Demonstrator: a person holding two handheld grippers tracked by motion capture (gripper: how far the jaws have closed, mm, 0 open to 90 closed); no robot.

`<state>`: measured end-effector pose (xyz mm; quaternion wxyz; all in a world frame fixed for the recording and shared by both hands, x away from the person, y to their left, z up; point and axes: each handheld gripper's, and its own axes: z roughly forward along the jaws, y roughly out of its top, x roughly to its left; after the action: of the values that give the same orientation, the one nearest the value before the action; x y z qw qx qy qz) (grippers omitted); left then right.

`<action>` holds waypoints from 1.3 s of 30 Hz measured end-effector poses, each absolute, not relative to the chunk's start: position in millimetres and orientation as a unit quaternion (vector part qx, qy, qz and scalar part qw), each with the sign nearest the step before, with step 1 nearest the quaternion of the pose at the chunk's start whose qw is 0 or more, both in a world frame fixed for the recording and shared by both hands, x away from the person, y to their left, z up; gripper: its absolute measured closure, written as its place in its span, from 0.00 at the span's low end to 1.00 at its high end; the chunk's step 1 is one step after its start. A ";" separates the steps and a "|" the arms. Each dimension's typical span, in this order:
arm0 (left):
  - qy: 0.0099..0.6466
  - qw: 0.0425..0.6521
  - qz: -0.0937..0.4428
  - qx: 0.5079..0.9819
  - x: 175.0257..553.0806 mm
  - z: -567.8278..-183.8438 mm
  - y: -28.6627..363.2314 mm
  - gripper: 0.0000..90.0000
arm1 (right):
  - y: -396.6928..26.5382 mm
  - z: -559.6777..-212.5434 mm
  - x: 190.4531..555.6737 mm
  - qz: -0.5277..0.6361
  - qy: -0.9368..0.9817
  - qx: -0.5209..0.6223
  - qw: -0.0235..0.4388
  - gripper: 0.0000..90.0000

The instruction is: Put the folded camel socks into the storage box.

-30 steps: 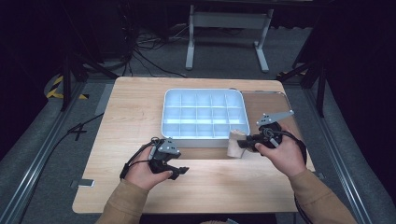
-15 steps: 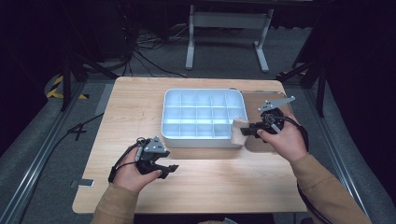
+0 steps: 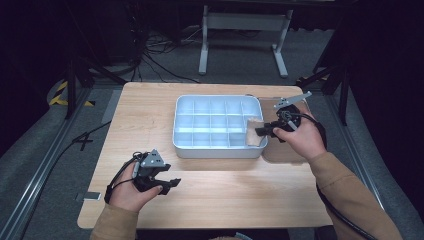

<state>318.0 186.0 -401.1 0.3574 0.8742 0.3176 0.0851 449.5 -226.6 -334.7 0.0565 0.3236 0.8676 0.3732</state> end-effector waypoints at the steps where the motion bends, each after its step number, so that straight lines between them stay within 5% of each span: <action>1: 0.321 0.357 0.085 0.873 317.1 -401.3 186.9 0.43 | -225.8 -335.0 452.2 0.370 0.870 0.321 0.055 0.83; 39: 0.318 0.364 0.081 0.872 321.4 -401.0 188.9 0.43 | -206.9 -346.2 488.5 0.226 0.922 0.294 0.113 0.82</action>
<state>321.4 188.9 -401.0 0.3645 0.8715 0.3180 0.0806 488.5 -206.9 -346.2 0.1127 0.2941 0.9218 0.2261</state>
